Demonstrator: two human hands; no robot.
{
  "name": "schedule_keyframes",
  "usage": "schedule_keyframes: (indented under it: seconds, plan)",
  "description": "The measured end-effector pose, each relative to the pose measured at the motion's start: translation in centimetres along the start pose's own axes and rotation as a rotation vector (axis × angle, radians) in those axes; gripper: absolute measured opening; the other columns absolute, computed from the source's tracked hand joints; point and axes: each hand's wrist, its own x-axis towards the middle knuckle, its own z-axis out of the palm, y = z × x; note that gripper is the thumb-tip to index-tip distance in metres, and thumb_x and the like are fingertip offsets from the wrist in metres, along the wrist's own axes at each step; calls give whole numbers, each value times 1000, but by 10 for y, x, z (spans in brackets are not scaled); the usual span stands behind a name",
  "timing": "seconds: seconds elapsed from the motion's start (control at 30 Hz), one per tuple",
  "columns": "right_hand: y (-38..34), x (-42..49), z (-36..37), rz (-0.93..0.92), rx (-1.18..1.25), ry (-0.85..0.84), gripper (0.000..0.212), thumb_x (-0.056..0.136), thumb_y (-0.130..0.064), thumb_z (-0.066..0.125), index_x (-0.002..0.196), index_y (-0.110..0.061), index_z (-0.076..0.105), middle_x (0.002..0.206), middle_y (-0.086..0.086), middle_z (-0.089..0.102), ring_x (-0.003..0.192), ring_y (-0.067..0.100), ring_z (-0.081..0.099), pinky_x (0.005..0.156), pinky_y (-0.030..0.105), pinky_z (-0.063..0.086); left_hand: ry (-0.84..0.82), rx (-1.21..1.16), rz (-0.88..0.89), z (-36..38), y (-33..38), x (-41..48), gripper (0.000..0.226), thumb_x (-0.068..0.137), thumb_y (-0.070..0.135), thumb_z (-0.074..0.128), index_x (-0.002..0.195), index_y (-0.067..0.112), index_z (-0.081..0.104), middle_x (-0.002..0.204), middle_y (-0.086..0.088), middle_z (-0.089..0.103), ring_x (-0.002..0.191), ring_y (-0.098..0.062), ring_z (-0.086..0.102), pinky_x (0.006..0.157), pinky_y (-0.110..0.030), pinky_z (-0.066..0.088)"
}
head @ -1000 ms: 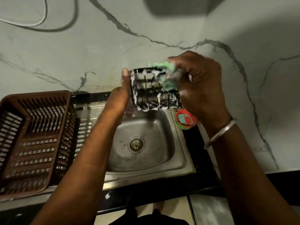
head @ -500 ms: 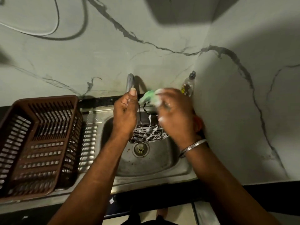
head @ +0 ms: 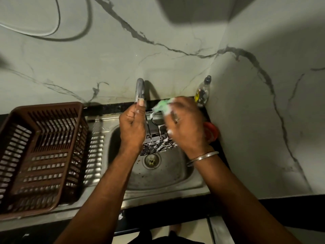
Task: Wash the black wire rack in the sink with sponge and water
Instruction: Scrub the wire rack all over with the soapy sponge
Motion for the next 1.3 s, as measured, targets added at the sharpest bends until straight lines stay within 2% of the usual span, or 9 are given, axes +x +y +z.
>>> schedule_keyframes:
  seconds: [0.2,0.3,0.43,0.57,0.67,0.8,1.0,1.2,1.3]
  plan:
    - [19,-9,-4,46,-28,111,12,92,-9,69,93,1,75,100,13,71,95,31,64,85,46,54,46,-14,-37,1,-8,3,41,112,26,56,72,24,56,57,12,43,53,-6,36,50,-21,33]
    - [12,-23,5,-84,1,23,13,92,-10,69,93,1,76,102,13,72,96,30,65,86,48,54,69,-27,-55,-1,-12,5,37,111,26,58,74,22,58,59,11,44,55,-7,37,51,-21,35]
    - [20,-29,6,47,39,167,8,90,-2,71,89,5,73,97,16,69,93,32,63,82,49,54,83,-45,-73,-1,-17,8,35,110,25,60,75,20,60,60,9,45,55,-6,38,51,-20,35]
    - [7,-42,10,-214,17,33,11,92,-4,69,93,5,74,102,18,71,98,32,68,93,48,55,87,-42,-83,-3,-25,9,37,109,25,61,73,20,57,59,7,45,54,-9,37,50,-24,35]
    - [6,-41,8,-106,36,49,10,89,-6,72,94,3,73,104,16,71,100,32,66,93,49,53,104,-45,-81,-2,-24,8,40,109,25,61,70,21,54,60,3,42,53,-9,35,48,-24,33]
    - [-5,-53,17,-260,19,-56,10,88,-10,73,92,-1,74,104,15,71,98,34,67,95,48,51,104,-71,-88,0,-23,11,41,109,25,61,70,20,52,59,2,43,50,-11,38,48,-27,37]
    - [-2,-69,18,-233,-33,-6,11,86,-11,71,83,0,71,98,15,70,94,35,65,93,47,52,162,-59,-122,3,-19,12,40,107,23,65,69,19,52,54,11,45,46,-3,40,45,-21,38]
    - [13,-64,5,-21,-8,131,13,81,-11,71,81,0,65,91,14,64,86,32,60,77,46,52,225,-53,-184,-4,-26,16,41,99,30,75,67,23,51,61,9,45,56,-7,39,52,-25,38]
    - [4,-39,0,282,111,297,13,85,-9,70,94,-1,65,96,11,63,86,30,61,75,40,52,223,-46,-193,0,-27,12,44,94,28,82,65,24,48,58,12,45,56,-5,39,55,-24,41]
